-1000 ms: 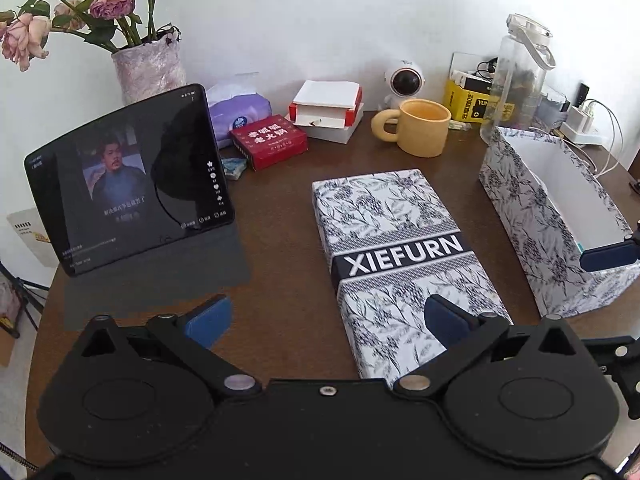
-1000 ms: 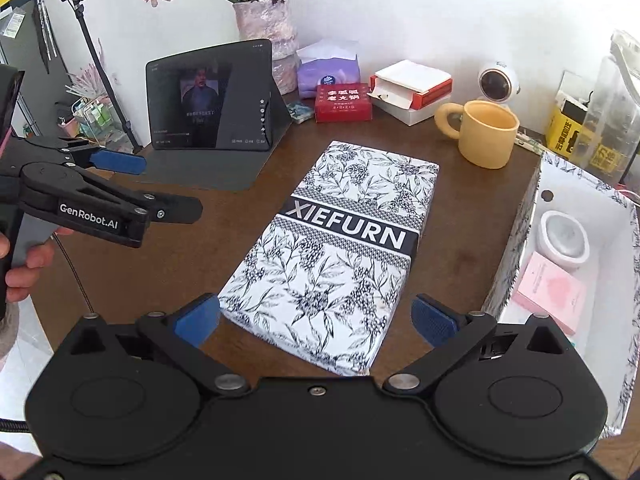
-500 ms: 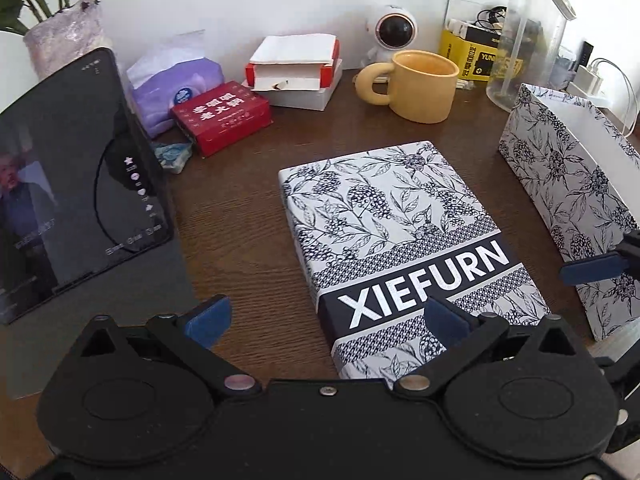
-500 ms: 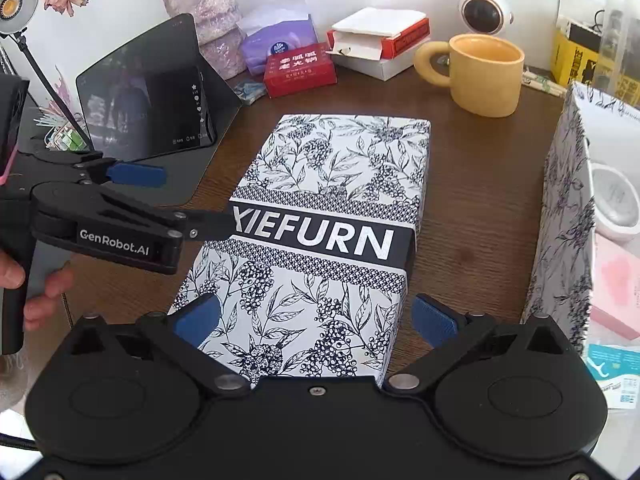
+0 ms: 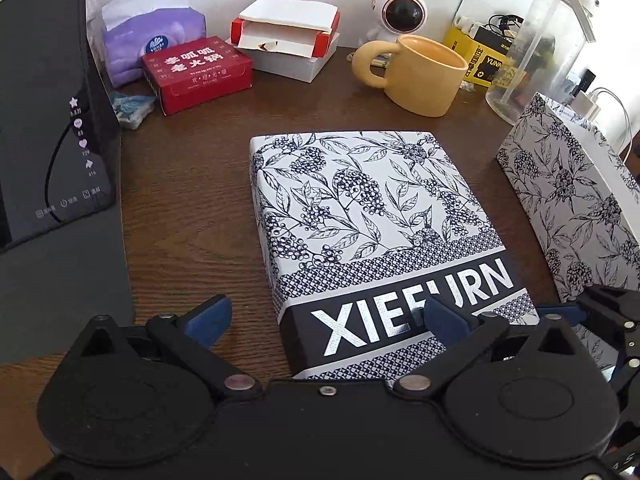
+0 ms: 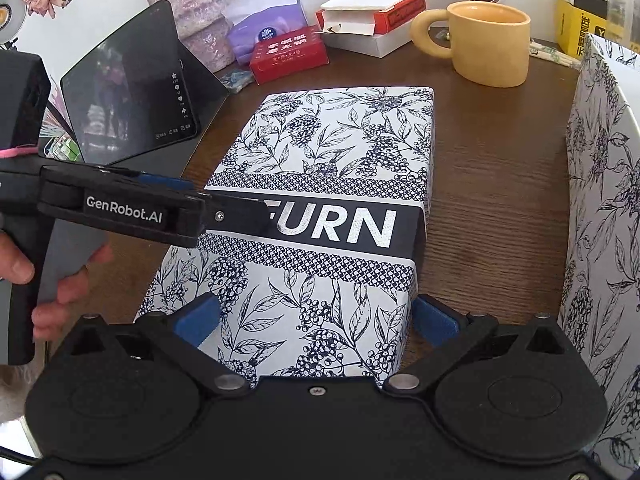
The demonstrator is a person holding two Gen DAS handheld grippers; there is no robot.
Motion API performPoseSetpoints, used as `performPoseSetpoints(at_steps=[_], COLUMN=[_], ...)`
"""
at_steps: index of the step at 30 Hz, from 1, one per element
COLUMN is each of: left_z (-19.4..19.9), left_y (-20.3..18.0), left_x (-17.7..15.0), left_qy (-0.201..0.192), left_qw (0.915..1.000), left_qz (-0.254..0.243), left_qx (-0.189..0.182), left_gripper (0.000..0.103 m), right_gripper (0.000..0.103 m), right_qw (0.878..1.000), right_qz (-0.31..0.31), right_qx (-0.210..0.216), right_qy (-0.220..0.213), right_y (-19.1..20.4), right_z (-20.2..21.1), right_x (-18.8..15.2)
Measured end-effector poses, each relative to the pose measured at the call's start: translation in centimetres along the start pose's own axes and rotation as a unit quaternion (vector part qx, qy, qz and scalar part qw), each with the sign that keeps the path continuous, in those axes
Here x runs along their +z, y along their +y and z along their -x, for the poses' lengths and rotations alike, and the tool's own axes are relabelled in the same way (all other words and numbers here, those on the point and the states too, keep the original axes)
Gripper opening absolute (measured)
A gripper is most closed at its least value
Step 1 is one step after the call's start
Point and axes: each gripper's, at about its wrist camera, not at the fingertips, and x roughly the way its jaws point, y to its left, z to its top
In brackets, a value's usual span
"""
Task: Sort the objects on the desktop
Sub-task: 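Move both grippers to the XIEFURN floral lid and grip its opposite sides, then lift the XIEFURN lid with both grippers and carry it over the storage box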
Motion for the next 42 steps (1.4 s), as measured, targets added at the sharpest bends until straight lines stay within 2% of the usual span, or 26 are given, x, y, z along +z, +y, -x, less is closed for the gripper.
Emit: performPoseSetpoints(at_steps=[7,13,22,30,36,42], left_z=[-0.7,-0.4,1.3,5.1,9.4,13.6], left_y=[-0.1,-1.2,-2.4,-3.1,-3.8,-4.7], left_x=[-0.9,-1.3,-1.3,-1.3,-1.7,-2.7], left_qy=[0.024,0.012,-0.007,-0.034,-0.058,-0.079], left_qw=[0.9973,0.9979,0.9959,0.9924,0.9904,0.9917], left_qz=[0.057,0.062,0.086,0.113,0.122,0.099], left_qx=[-0.039,-0.016,0.026,0.036,0.03,0.02], left_gripper=[0.103,0.103,0.1,0.1,0.099,0.097], right_gripper=[0.103,0.103,0.103,0.103,0.103,0.103], right_qw=[0.999,0.999,0.998,0.996,0.993,0.992], right_qz=[-0.024,-0.026,-0.016,-0.005,0.005,-0.001], right_qx=[0.018,0.014,-0.002,-0.015,-0.028,-0.04], right_qy=[-0.015,-0.04,-0.055,-0.084,-0.113,-0.122], right_y=[-0.9,-0.8,1.0,3.5,7.1,11.1], right_z=[-0.2,-0.4,0.3,3.4,6.6,9.1], right_x=[-0.6,-1.3,-1.6,-1.4,-1.7,-2.9])
